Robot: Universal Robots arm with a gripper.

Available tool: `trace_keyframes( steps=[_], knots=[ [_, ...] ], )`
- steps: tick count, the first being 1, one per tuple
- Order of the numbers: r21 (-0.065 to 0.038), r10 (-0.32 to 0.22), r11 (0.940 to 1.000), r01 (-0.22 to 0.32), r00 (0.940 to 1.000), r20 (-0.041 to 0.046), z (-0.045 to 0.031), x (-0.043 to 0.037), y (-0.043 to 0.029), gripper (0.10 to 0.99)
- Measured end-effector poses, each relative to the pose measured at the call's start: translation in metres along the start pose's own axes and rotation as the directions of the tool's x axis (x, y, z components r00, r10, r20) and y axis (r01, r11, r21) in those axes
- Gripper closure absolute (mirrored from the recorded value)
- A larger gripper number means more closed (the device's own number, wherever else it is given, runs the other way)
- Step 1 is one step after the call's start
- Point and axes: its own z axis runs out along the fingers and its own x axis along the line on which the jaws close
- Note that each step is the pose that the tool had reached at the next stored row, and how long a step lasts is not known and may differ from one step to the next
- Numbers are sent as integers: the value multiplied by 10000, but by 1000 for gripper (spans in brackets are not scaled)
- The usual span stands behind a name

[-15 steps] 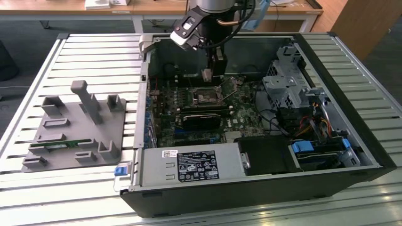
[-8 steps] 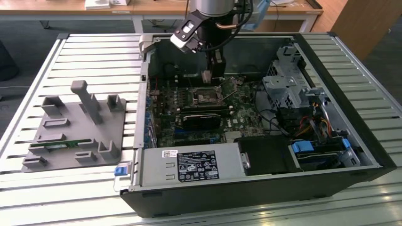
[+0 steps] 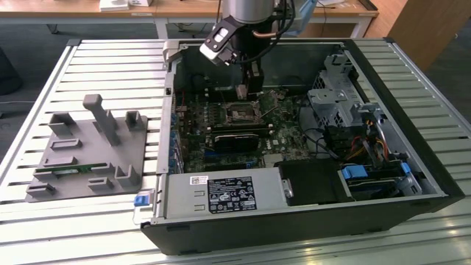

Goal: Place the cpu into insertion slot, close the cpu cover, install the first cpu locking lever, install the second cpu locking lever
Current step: 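Place the cpu into insertion slot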

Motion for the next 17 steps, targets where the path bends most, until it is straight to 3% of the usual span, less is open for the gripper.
trace_keyframes(
  steps=[7,17],
  knots=[
    [2,0,10000,0,10000,1,36,1,4,549],
    [1,13,10000,-13,10000,-18,70,7,82,549]
  ],
)
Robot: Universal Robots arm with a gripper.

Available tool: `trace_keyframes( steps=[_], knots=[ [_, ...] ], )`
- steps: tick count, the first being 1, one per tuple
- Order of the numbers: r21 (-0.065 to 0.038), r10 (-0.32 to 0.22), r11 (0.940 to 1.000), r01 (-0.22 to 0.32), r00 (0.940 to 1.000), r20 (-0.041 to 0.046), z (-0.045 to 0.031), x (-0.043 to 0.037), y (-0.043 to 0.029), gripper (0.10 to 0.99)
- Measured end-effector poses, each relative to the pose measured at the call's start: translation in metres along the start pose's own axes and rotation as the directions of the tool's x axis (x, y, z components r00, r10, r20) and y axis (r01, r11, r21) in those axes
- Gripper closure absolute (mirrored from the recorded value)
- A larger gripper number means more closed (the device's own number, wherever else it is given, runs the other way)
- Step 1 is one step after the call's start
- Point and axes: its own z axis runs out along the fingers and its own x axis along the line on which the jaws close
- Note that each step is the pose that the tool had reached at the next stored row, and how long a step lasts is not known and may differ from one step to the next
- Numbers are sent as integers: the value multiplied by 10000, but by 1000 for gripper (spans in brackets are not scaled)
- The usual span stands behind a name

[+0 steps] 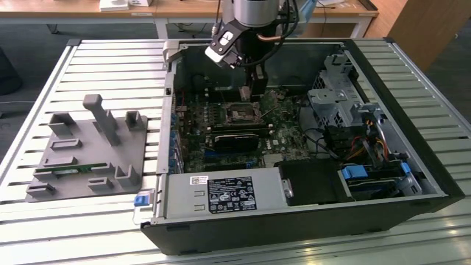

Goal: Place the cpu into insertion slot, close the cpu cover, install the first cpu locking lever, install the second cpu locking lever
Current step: 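Place the cpu into insertion slot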

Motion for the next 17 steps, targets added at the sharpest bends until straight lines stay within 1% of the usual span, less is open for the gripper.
trace_keyframes(
  steps=[4,8,15,17],
  knots=[
    [-1,37,10000,-37,10000,2,17,6,0,549],
    [-32,38,10000,-38,10000,2,41,8,-43,549],
    [-33,36,10000,-36,10000,11,155,16,-74,549],
    [-34,67,10000,-67,10000,12,177,16,-78,549]
  ],
)
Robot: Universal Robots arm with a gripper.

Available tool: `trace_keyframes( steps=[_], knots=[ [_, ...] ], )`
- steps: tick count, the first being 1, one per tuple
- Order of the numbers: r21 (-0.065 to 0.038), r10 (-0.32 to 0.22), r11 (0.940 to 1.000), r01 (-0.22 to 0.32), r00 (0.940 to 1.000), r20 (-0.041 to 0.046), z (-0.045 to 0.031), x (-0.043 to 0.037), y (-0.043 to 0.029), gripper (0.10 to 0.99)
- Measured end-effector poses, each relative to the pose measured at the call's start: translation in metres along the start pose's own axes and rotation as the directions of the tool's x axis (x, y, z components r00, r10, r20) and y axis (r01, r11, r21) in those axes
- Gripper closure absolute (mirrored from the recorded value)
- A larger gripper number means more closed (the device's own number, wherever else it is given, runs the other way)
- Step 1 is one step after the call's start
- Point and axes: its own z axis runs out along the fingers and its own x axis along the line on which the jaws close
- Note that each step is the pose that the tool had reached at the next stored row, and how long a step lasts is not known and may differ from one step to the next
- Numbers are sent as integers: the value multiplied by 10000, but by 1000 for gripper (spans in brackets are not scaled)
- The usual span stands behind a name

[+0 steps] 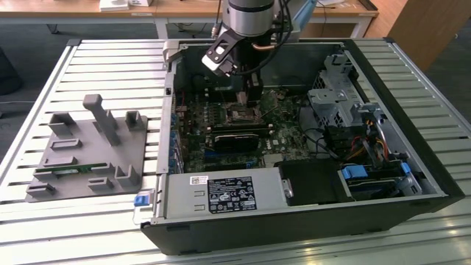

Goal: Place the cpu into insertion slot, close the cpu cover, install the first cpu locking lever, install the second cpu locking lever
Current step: 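Place the cpu into insertion slot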

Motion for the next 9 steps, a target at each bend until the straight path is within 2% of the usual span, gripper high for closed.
trace_keyframes(
  steps=[9],
  knots=[
    [0,85,10000,-85,10000,6,85,1,-62,549]
  ],
)
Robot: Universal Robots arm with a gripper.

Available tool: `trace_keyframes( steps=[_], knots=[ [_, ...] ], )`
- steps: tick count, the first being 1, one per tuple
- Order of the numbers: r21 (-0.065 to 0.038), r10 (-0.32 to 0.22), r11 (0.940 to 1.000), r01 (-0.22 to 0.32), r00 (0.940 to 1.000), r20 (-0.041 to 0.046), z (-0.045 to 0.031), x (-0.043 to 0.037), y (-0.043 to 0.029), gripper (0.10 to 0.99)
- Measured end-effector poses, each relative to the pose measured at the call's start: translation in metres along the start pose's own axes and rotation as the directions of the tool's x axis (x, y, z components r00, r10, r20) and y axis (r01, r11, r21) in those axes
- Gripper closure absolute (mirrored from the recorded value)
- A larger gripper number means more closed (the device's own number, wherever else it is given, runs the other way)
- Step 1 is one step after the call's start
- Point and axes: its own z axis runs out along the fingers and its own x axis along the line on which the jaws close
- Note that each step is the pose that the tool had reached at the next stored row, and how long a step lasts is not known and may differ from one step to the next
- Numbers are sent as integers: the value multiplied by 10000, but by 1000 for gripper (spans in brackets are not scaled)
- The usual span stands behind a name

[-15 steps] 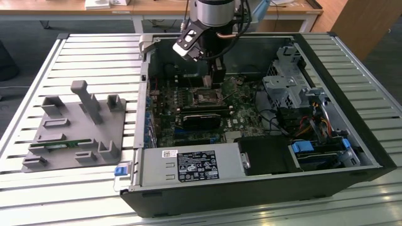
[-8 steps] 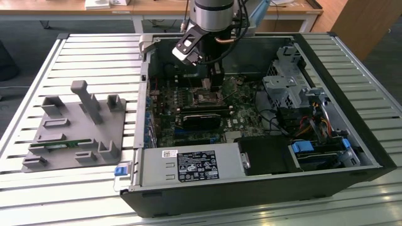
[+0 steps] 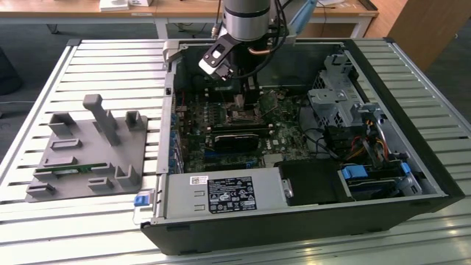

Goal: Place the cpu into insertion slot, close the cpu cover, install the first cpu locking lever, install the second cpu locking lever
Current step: 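Place the cpu into insertion slot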

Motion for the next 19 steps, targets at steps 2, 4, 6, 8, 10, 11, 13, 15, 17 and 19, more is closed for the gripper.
trace_keyframes(
  steps=[2,4,6,8,10,11,13,15,17,19],
  knots=[
    [0,1,10000,-1,10000,-1,35,0,-3,549],
    [1,2,10000,-2,10000,-1,68,0,-6,549],
    [0,2,10000,-2,10000,-2,94,0,-8,549],
    [0,2,10000,-2,10000,-2,115,0,-10,549],
    [0,2,10000,-2,10000,-2,130,1,-12,549],
    [0,1,10000,-1,10000,-1,134,1,-12,549],
    [1,2,10000,-2,10000,0,139,0,-13,549],
    [1,1,10000,-1,10000,-1,145,1,-13,549],
    [1,2,10000,-2,10000,-1,151,1,-14,549],
    [1,1,10000,-1,10000,-1,156,1,-14,549]
  ],
)
